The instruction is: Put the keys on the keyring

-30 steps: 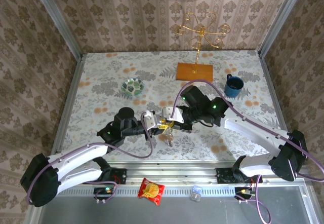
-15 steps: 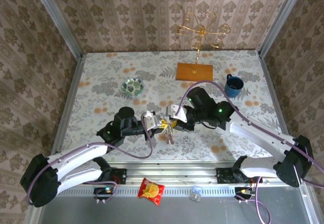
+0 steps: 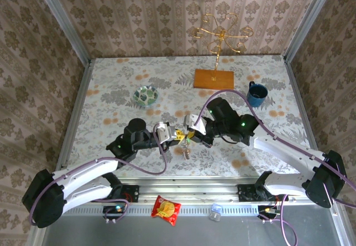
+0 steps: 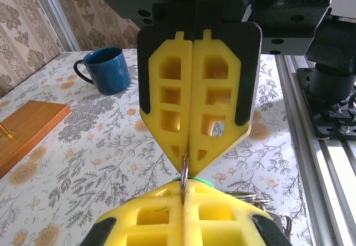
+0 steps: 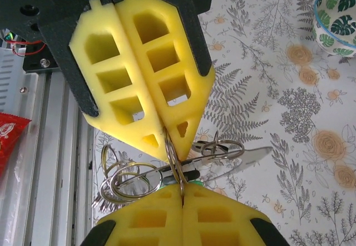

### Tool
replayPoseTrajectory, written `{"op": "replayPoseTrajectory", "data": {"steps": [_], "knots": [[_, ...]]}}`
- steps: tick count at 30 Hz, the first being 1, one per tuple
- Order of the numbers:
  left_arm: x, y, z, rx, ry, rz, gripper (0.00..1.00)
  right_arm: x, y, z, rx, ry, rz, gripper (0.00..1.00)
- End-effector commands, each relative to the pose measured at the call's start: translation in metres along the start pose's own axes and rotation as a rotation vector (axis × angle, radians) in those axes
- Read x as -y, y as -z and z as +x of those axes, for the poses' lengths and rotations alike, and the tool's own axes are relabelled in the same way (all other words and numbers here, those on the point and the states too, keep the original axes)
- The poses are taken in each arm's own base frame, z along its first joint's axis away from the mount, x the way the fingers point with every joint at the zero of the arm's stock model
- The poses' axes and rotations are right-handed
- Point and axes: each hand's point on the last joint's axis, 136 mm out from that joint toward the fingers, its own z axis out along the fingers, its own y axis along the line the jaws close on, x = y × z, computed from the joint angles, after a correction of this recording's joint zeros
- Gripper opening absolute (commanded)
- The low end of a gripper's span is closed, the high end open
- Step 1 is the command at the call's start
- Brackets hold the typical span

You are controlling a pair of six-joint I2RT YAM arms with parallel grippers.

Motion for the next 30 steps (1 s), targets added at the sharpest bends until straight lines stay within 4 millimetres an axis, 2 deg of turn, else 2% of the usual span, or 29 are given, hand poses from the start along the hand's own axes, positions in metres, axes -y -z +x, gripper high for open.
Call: {"op": "replayPoseTrajectory", "data": {"steps": [1, 6, 10, 12, 16, 19, 30], "knots": [[0.006, 0.003, -0.018, 0.072, -0.029, 0.022, 0.00, 0.002, 0.000, 0.002, 0.007, -0.014, 0.002, 0.00], [0.007, 0.002, -0.020, 0.082, -0.034, 0.034, 0.00, -0.004, -0.009, 0.011, 0.001, -0.099, -0.110, 0.00], [0.008, 0.001, -0.014, 0.081, -0.024, 0.037, 0.00, -0.006, -0.009, 0.004, 0.034, -0.112, -0.145, 0.00], [0.008, 0.001, -0.012, 0.083, -0.016, 0.035, 0.00, -0.004, -0.007, 0.002, 0.050, -0.100, -0.128, 0.04], [0.008, 0.000, -0.010, 0.090, -0.005, 0.034, 0.00, 0.001, -0.001, -0.002, 0.089, -0.071, -0.080, 0.18], [0.008, -0.001, -0.010, 0.094, -0.004, 0.034, 0.00, -0.001, 0.003, -0.003, 0.119, -0.040, -0.070, 0.23], [0.007, -0.002, -0.013, 0.114, 0.010, 0.031, 0.00, 0.001, -0.007, -0.007, 0.147, -0.070, -0.089, 0.21]]}}
